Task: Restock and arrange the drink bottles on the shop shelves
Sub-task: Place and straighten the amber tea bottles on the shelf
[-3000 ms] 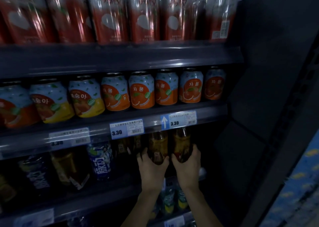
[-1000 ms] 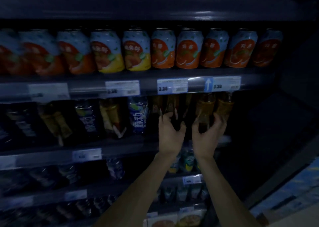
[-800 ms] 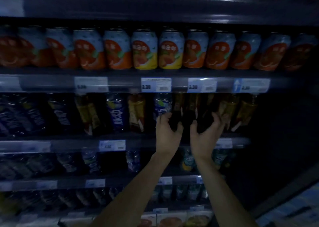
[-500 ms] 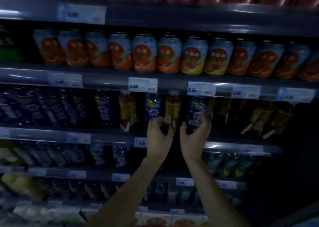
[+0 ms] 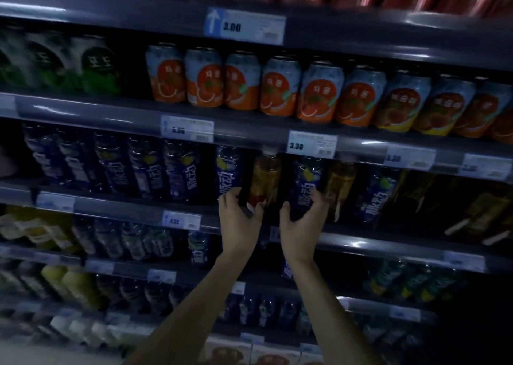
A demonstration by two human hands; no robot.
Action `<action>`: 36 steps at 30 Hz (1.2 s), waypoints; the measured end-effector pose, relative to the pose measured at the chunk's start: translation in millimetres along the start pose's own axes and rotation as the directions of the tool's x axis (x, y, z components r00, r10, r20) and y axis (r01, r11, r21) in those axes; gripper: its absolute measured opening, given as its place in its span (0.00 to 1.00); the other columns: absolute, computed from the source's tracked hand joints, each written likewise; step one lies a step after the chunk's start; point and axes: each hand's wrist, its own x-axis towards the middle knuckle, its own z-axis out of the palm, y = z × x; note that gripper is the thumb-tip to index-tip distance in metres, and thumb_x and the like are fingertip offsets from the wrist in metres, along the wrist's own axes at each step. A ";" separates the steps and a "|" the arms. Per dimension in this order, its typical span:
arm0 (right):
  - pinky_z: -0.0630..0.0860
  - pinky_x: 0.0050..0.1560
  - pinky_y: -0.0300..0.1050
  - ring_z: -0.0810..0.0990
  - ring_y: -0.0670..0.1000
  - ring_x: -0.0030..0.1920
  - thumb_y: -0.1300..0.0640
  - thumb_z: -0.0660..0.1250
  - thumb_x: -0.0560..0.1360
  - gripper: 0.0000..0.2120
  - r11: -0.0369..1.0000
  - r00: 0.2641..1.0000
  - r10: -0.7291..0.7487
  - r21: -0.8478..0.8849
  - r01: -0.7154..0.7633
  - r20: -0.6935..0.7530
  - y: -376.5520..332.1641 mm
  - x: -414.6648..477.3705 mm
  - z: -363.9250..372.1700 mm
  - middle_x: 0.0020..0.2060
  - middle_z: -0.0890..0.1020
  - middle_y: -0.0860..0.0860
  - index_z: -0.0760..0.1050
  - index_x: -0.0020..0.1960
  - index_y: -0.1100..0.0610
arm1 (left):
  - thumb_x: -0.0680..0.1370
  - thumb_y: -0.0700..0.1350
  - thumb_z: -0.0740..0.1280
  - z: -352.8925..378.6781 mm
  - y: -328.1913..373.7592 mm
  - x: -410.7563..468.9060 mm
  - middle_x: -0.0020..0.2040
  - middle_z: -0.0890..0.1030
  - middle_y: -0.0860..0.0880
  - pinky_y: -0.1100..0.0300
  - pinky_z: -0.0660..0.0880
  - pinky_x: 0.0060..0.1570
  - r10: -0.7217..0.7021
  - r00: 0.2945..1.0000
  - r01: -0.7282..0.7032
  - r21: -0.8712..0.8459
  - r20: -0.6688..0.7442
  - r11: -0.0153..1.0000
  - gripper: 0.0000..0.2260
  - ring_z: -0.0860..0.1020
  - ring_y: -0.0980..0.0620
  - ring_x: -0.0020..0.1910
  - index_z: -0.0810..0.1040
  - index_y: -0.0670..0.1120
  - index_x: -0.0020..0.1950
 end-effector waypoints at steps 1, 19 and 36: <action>0.64 0.66 0.38 0.69 0.55 0.67 0.57 0.70 0.74 0.28 1.000 1.000 0.003 -0.001 -0.003 -0.004 0.5 -0.4 2.2 0.66 0.69 0.58 0.63 0.70 0.61 | 0.74 0.50 0.70 0.2 -2.3 1.8 0.59 0.68 0.53 0.76 0.64 0.44 -0.012 1.000 0.012 -0.002 0.010 1.000 0.21 0.65 0.64 0.51 0.67 0.48 0.64; 0.67 0.66 0.49 0.67 0.58 0.65 0.59 0.73 0.71 0.29 0.979 0.969 0.130 -0.126 -0.159 -0.212 48.3 46.2 -23.5 0.64 0.67 0.60 0.63 0.67 0.62 | 0.71 0.46 0.75 45.7 -4.0 16.0 0.62 0.67 0.49 0.61 0.69 0.60 -0.116 0.993 0.119 -0.091 0.036 0.989 0.32 0.70 0.50 0.61 0.63 0.45 0.69; 0.76 0.57 0.57 0.75 0.57 0.57 0.59 0.76 0.66 0.31 0.941 0.926 0.317 -0.052 -0.334 -0.207 54.4 62.5 -17.8 0.58 0.73 0.56 0.67 0.65 0.62 | 0.68 0.49 0.77 44.6 -1.8 26.7 0.56 0.73 0.51 0.56 0.73 0.57 -0.115 0.993 0.115 -0.025 0.007 0.993 0.31 0.74 0.52 0.55 0.70 0.42 0.67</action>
